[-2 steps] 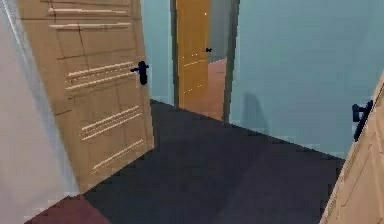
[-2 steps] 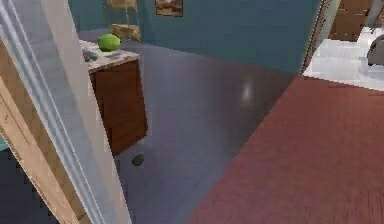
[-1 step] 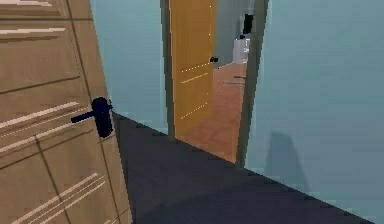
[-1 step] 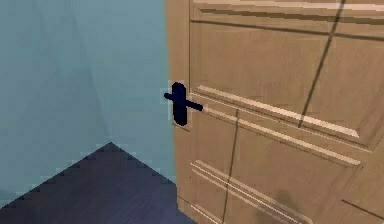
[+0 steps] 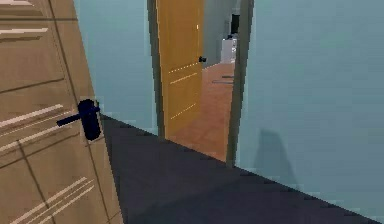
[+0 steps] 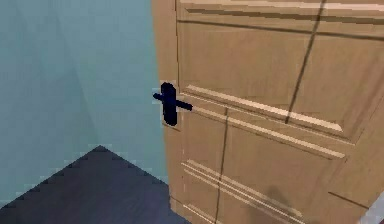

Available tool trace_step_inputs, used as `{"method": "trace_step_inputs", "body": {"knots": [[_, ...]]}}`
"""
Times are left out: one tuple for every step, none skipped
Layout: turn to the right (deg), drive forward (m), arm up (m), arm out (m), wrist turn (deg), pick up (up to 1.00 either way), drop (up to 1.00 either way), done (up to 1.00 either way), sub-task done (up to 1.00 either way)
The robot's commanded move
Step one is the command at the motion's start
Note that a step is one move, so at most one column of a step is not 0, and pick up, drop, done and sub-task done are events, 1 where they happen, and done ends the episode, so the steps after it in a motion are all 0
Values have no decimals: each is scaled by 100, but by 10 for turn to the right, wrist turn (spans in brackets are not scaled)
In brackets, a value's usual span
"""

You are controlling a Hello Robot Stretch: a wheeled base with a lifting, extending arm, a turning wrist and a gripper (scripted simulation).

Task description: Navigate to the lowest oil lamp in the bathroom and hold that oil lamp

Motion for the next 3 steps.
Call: {"method": "trace_step_inputs", "body": {"knots": [[0, 95, 0, 0, 0, 0, 0, 0, 0], [420, 0, 0, 0, 0, 0, 0, 0, 0], [30, 0, 0, 0, 0, 0, 0, 0, 0]]}}
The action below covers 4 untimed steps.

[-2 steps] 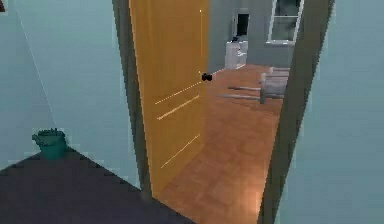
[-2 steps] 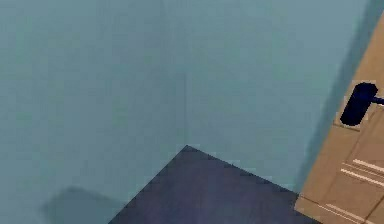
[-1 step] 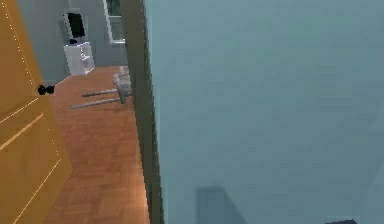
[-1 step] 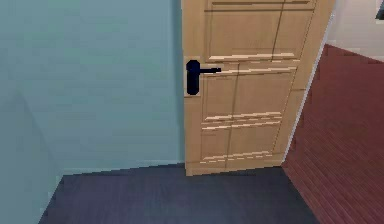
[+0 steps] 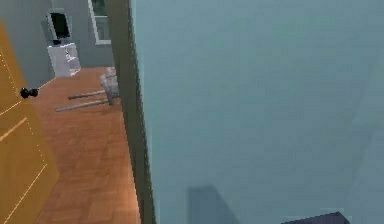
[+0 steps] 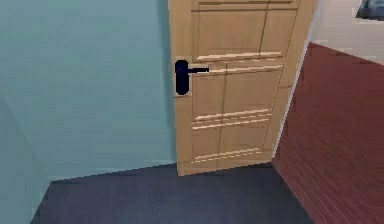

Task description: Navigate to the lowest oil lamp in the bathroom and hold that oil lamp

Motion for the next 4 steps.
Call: {"method": "trace_step_inputs", "body": {"knots": [[0, 5, 0, 0, 0, 0, 0, 0, 0], [-450, 0, 0, 0, 0, 0, 0, 0, 0], [-210, 0, 0, 0, 0, 0, 0, 0, 0], [0, 50, 0, 0, 0, 0, 0, 0, 0]]}}
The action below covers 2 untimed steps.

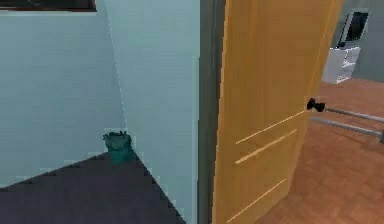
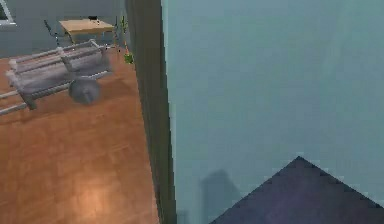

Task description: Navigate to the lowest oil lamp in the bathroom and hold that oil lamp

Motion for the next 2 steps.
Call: {"method": "trace_step_inputs", "body": {"knots": [[-330, 0, 0, 0, 0, 0, 0, 0, 0], [0, 45, 0, 0, 0, 0, 0, 0, 0]]}}
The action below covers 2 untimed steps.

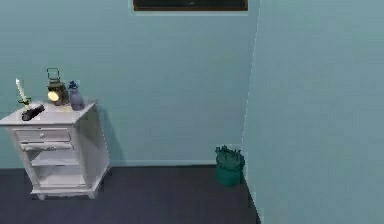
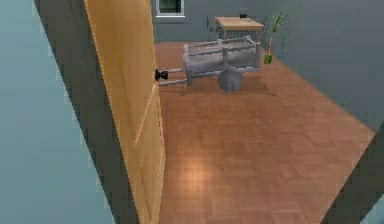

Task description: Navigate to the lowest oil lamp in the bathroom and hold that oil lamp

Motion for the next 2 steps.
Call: {"method": "trace_step_inputs", "body": {"knots": [[-450, 0, 0, 0, 0, 0, 0, 0, 0], [-30, 0, 0, 0, 0, 0, 0, 0, 0]]}}
